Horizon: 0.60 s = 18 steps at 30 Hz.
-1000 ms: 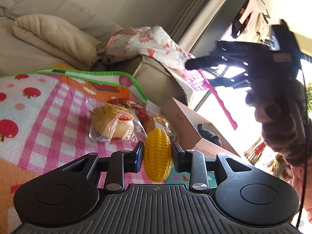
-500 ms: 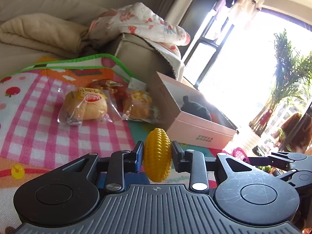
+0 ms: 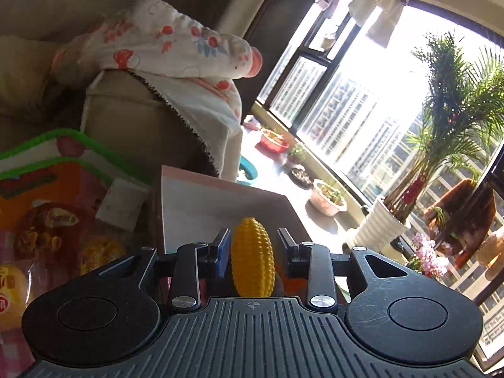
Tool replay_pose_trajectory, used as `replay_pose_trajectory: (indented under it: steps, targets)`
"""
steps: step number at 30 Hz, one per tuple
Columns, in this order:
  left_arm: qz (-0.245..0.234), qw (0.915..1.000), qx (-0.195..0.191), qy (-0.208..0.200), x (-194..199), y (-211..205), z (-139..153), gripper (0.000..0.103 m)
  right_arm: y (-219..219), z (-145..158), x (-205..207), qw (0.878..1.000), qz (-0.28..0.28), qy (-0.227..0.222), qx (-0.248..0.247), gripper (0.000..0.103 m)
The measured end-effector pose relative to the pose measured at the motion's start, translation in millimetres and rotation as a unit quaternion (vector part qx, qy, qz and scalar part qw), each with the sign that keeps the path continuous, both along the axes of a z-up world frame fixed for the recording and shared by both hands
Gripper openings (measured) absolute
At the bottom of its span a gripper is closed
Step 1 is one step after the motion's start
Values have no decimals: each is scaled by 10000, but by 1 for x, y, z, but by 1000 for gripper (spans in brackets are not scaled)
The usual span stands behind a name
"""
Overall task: Organize objects
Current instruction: 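Place the pink strainer into the box with the right gripper while the left places the corn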
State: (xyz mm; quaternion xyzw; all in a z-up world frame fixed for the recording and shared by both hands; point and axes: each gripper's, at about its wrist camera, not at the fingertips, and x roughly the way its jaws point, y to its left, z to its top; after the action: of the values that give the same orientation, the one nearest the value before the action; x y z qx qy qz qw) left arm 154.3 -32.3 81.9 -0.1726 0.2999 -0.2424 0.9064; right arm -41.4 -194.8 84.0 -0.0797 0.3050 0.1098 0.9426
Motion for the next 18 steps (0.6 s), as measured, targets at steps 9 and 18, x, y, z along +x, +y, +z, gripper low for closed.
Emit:
replay_pose_trajectory:
  steps: [9,18]
  targets:
    - [208,9980,106,-581,-54,37,0,35,-35,39,58,9980,-392,-460,192,84]
    - [126,9987,389,-298,-99,69,-29,35,-33,72,192,9956,-662,-607,-284,84]
